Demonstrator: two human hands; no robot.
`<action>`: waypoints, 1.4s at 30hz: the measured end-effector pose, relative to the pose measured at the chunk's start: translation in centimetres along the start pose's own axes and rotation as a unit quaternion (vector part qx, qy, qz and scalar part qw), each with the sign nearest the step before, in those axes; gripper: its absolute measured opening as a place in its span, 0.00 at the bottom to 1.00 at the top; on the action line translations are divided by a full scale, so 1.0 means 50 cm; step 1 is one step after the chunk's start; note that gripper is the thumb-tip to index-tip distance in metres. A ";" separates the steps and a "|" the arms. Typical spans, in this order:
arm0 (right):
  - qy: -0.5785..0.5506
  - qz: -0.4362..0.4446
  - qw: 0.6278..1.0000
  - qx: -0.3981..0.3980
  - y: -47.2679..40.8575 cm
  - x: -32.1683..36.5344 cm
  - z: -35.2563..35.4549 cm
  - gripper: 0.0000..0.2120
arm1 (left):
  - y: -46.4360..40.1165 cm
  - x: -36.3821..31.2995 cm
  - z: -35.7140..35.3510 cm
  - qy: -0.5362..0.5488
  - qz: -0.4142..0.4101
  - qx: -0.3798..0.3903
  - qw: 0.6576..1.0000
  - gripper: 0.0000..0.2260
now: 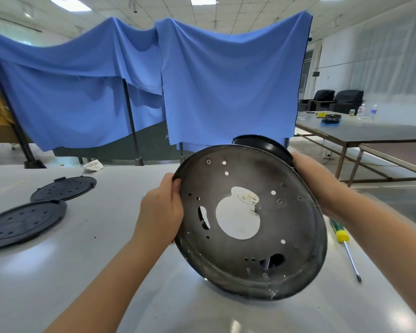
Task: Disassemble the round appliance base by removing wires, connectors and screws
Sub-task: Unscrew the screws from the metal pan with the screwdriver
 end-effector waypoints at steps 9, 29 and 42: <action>-0.078 -0.114 0.979 0.149 -0.014 -0.046 0.029 0.31 | -0.059 0.001 -0.001 -0.099 0.024 0.131 0.986 0.12; -0.237 -0.256 0.937 0.009 -0.009 -0.170 0.036 0.13 | -0.026 0.062 -0.077 0.180 0.276 0.226 0.917 0.09; -0.403 -0.327 0.843 -0.139 0.035 -0.232 -0.028 0.11 | 0.045 0.097 -0.137 0.295 0.411 0.174 0.845 0.14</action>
Point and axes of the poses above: each hand's wrist, its own y-axis away from the middle knuckle, its own z-axis out of the back of the hand, x = y × z, the point moved 5 cm from there along -y, towards the middle knuckle, and after that the axes turned 4 degrees about -y, right-handed, at the moved point
